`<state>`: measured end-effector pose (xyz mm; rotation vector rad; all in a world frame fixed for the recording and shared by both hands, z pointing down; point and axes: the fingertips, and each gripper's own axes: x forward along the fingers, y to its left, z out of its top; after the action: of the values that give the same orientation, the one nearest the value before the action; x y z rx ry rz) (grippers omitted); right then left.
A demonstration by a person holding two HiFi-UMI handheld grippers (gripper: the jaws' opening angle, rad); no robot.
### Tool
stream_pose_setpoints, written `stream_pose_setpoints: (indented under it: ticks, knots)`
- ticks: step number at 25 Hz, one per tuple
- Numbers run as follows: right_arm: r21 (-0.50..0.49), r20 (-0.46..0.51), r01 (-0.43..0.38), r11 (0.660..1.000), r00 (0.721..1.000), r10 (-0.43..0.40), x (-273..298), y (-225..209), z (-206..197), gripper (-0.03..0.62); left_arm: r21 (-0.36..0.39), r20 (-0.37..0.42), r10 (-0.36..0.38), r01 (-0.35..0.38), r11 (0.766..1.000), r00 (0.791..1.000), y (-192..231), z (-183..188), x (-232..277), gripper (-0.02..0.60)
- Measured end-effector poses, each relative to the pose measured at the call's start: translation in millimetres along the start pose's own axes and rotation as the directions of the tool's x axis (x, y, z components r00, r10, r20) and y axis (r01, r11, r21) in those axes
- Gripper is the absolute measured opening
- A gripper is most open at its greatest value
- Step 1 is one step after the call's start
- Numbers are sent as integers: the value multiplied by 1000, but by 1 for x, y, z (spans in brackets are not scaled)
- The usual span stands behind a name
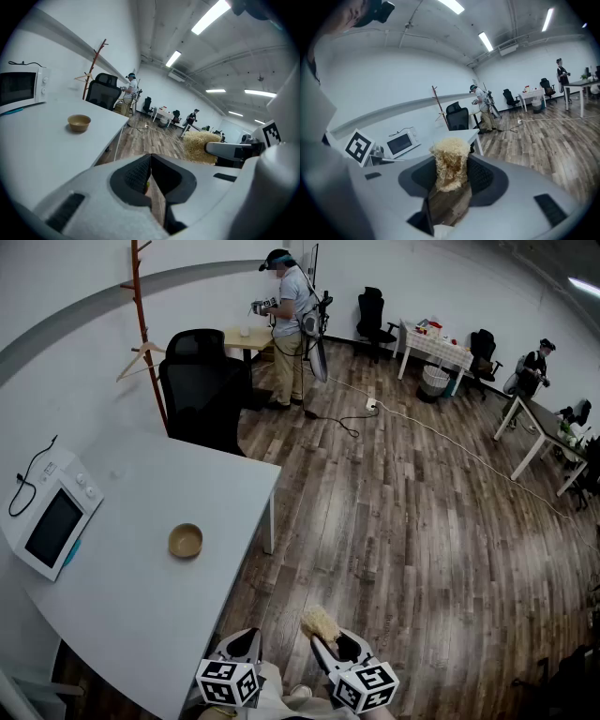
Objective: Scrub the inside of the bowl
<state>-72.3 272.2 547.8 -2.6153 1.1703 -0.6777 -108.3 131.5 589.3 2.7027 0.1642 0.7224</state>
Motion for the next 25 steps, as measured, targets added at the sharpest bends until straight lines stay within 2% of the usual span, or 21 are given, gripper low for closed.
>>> stream_pose_setpoints:
  ticks: [4,10,25]
  knots:
    - [-33,-1,-23,999,1000,23,-29,12,-5,181,-6,-4,-28,28,1000,1000,-27,-15,-17,20]
    - [-65,10,-48,997,999,49,-46,17,-7,181,25,11,-52,52,998,999,-51,-17,-21,20]
    - [-74,40,-42,996,998,45,-72,-4,-9,181,37,4,-73,73,997,997,-79,-25,-15,20]
